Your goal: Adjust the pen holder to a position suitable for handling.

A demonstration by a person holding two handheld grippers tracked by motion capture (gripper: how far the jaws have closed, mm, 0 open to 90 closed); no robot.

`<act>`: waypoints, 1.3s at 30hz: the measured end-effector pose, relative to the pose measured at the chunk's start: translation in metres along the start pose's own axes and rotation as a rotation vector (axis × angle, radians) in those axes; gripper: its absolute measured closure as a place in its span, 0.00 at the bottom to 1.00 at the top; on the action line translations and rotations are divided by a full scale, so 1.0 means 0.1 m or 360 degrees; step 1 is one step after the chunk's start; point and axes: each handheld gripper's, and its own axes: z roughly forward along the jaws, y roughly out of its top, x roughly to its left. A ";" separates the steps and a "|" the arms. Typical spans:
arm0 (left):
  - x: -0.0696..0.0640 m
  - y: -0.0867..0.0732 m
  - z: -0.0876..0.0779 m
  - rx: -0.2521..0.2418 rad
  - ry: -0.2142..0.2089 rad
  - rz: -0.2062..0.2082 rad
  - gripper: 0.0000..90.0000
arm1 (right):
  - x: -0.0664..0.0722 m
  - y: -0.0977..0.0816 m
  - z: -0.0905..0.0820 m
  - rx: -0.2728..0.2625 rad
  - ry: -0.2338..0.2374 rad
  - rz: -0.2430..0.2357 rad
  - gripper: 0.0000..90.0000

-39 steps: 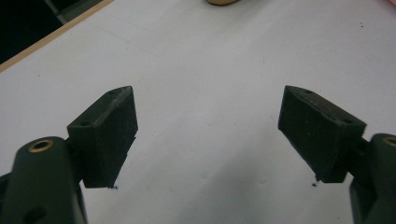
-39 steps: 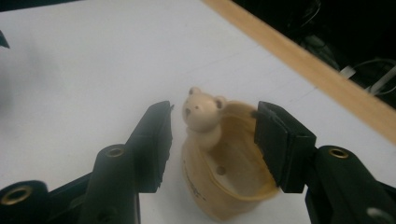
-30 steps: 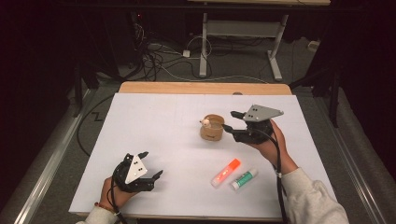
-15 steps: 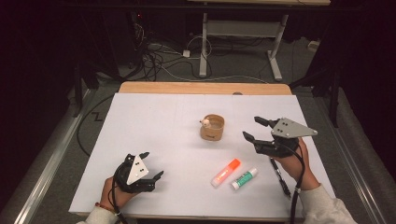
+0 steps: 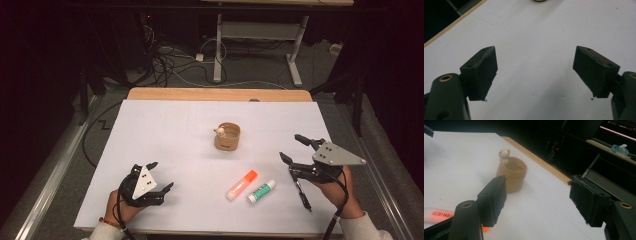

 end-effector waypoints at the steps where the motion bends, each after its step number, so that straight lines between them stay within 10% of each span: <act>1: 0.00 0.00 0.00 0.0000 0.0001 0.0001 0.21 | 0.00 0.00 0.00 0.0000 0.0000 0.0000 0.34; 9: 0.01 0.00 0.00 -0.0005 -0.0001 -0.0008 0.21 | 0.00 -0.33 -0.20 -0.0012 -0.0059 0.0042 0.32; 14: 0.01 0.00 0.00 -0.0009 -0.0002 -0.0014 0.21 | -0.04 -0.61 -0.30 -0.0018 -0.0052 0.0195 0.32; 22: 0.02 -0.01 0.04 0.0003 -0.0029 -0.0040 0.21 | 0.03 -0.90 -0.35 0.0099 -0.0093 0.0167 0.32; 39: 0.01 0.02 0.08 0.0004 -0.0049 -0.0015 0.21 | 0.09 -0.91 -0.36 0.0197 -0.0097 0.0170 0.33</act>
